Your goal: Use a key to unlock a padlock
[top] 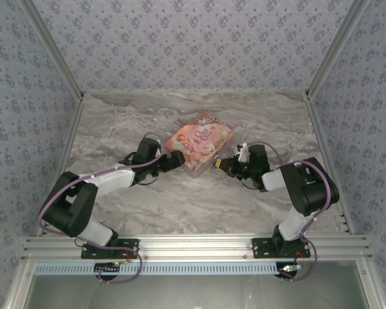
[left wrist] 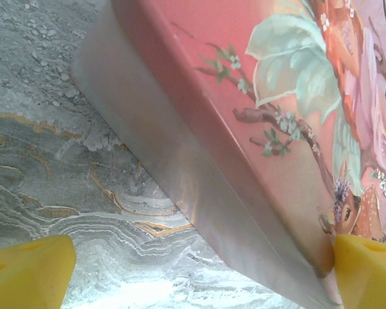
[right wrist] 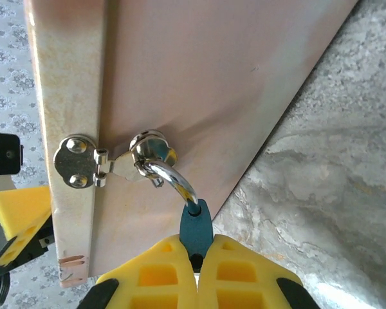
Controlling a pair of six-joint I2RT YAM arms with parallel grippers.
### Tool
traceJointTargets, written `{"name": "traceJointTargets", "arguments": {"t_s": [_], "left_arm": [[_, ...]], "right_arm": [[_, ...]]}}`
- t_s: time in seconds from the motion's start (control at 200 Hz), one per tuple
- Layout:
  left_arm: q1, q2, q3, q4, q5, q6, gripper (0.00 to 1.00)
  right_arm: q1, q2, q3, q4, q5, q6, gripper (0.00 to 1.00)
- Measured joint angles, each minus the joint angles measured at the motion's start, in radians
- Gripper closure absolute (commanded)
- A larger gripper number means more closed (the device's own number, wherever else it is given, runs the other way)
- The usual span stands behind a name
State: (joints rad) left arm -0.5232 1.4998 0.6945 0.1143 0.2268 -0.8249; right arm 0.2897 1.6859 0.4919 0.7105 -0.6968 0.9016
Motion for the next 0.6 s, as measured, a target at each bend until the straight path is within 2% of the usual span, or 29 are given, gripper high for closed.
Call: {"name": "traceJointTargets", "arguments": {"t_s": [0.2,0.45,0.6], "left_arm": [[0.008,0.000,-0.008,0.017,0.001,0.000,0.00],[0.042,-0.016,-0.010,-0.008,0.001,0.005,0.01],[0.063,-0.028,-0.011,-0.030,0.005,0.018,0.01]], "right_arm": [[0.008,0.010,0.056,-0.097,-0.002,-0.048,1.00],[0.056,0.024,0.056,-0.109,0.012,-0.072,1.00],[0.050,0.025,0.056,-0.102,0.004,-0.072,1.00]]}}
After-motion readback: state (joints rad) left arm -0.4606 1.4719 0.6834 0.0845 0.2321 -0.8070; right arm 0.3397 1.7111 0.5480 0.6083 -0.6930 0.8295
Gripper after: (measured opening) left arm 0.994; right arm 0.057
